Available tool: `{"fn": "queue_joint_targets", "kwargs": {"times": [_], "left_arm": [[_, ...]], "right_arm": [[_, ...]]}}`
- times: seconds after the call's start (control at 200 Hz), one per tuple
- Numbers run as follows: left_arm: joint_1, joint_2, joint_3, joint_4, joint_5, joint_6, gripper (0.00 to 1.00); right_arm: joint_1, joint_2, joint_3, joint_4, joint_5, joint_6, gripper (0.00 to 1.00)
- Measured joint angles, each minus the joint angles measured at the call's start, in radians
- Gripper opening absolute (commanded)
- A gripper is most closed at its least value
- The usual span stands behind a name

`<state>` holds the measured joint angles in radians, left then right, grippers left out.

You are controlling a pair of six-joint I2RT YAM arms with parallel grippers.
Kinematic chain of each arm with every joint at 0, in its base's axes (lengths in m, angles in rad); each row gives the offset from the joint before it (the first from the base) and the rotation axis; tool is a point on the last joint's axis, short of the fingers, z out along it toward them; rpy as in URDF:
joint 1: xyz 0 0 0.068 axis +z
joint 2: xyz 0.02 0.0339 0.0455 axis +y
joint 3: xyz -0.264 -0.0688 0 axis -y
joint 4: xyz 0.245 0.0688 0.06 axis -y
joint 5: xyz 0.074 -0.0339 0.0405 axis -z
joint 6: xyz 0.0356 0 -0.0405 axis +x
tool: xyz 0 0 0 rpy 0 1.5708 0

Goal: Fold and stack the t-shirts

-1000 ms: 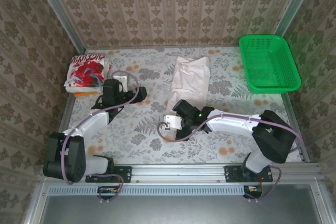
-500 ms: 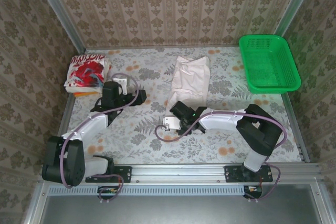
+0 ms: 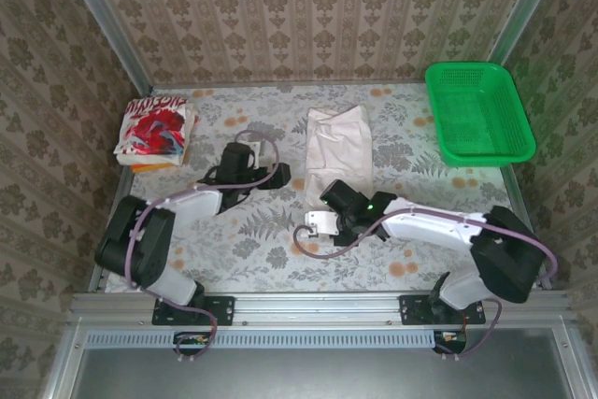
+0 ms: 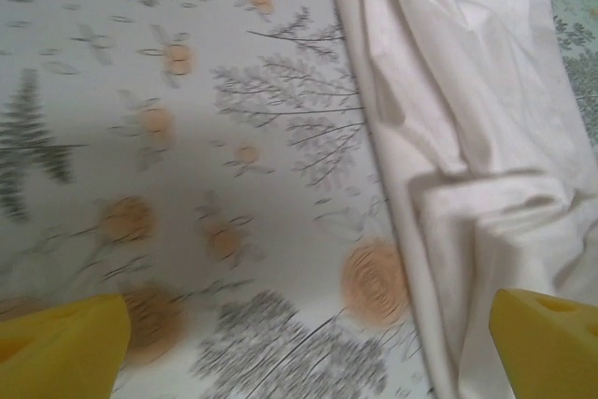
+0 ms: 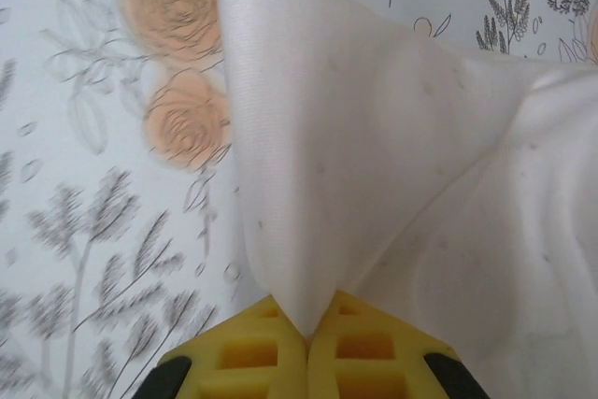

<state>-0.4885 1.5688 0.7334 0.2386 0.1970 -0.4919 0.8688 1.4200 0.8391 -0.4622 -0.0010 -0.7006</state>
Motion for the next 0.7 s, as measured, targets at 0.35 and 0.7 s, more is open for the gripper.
{"fn": "queue_joint_targets", "kwargs": {"times": [0.35, 0.7], "left_arm": [[-0.06, 0.3, 0.214, 0.087, 0.055, -0.278, 0.54], [-0.143, 0.324, 0.243, 0.039, 0.08, -0.407, 0.51]], "right_arm": [[0.0, -0.197, -0.012, -0.178, -0.029, 0.016, 0.0], [0.0, -0.197, -0.012, -0.184, -0.01, 0.019, 0.0]]}}
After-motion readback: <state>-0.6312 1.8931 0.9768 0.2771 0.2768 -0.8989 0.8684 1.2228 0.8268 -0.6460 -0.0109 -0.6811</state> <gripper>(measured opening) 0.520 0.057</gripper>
